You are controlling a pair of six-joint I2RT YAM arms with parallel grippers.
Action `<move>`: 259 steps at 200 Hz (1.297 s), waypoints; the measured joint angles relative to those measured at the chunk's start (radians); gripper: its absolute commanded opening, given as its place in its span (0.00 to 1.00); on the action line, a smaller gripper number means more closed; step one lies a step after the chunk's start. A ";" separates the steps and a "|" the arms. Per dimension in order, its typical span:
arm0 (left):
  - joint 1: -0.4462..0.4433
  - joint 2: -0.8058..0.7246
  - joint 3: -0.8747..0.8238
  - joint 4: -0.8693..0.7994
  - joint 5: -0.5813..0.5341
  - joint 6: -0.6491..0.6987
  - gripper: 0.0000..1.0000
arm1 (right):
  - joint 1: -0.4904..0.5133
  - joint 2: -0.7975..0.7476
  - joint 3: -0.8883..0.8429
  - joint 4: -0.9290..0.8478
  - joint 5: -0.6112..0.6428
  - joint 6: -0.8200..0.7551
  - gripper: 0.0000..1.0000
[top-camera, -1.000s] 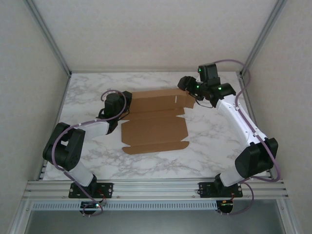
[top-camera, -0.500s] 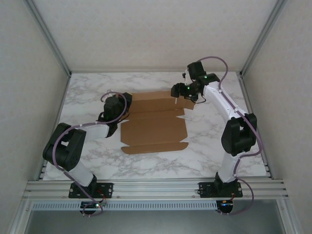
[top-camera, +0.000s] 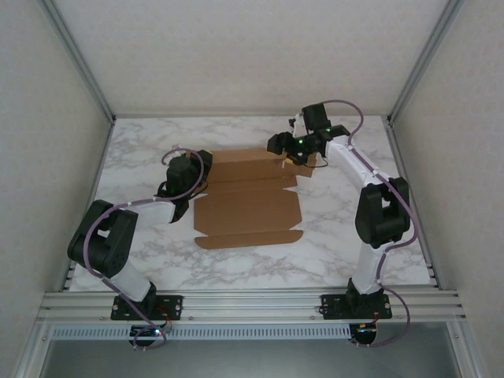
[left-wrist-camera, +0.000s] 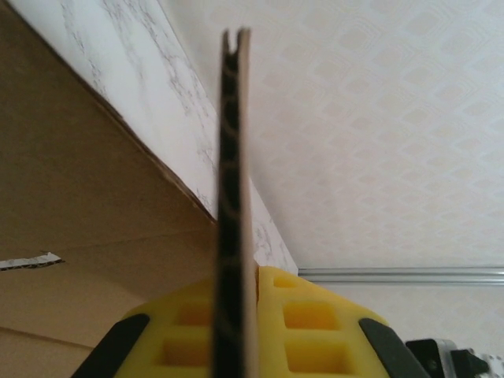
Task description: Fold the paper box
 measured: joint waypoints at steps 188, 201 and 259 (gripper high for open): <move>-0.001 -0.017 0.039 -0.100 0.013 0.045 0.00 | -0.096 -0.278 -0.420 0.114 0.255 -0.028 0.27; -0.001 -0.017 0.045 -0.113 0.013 0.045 0.00 | -0.091 -0.220 -0.420 0.116 0.277 -0.034 0.27; -0.001 -0.017 0.081 -0.177 0.014 0.045 0.00 | -0.071 -0.063 -0.415 0.138 0.364 -0.057 0.35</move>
